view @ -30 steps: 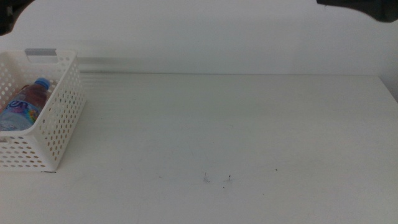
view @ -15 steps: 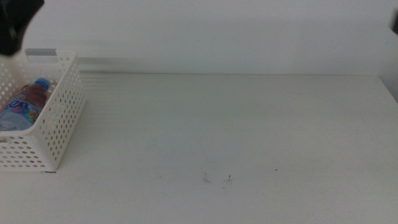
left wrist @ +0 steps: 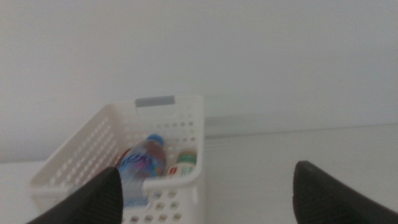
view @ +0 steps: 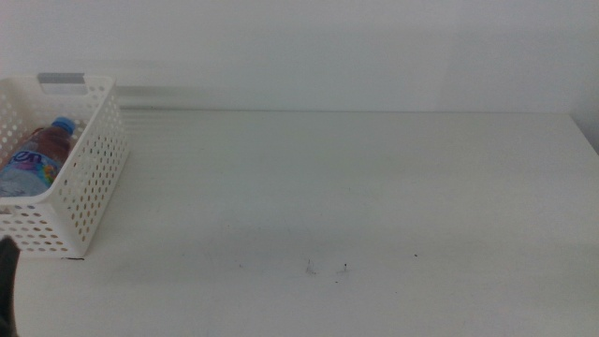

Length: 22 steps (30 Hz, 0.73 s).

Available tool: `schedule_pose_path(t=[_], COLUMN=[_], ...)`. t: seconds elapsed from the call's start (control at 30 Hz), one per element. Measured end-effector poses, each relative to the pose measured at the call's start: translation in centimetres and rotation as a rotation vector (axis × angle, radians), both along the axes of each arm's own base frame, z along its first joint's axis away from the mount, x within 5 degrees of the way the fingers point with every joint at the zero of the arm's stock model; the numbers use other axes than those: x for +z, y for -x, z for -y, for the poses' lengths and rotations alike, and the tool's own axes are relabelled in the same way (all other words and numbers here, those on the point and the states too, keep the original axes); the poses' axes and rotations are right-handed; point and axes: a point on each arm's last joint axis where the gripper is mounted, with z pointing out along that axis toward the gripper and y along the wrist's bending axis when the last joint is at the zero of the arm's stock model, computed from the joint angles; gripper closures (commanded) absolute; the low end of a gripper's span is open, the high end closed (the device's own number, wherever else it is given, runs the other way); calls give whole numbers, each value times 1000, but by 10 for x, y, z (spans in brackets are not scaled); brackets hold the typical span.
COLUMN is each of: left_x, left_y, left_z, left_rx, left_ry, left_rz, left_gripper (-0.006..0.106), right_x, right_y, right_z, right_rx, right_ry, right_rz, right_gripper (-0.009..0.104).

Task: Use arms to grab the bottles and put them into the dustbin to the left of the table.

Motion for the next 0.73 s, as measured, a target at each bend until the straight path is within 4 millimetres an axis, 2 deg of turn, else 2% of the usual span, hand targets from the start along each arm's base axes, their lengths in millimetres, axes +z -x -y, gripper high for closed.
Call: schedule_pose_path(t=[0.13, 0.23, 0.73], left_x=[-20, -26, -29], left_y=[9, 11, 11], left_z=[-1, 0, 0], left_rx=[24, 12, 18], left_ry=[-1, -3, -3], left_rz=[25, -15, -34], left_gripper=[7, 7, 7], right_x=[-19, -23, -21], right_y=[6, 6, 6], right_z=[1, 2, 2], right_rx=[-8, -8, -8], right_ry=[44, 51, 57], right_rz=[27, 26, 48], right_gripper=[5, 5, 5])
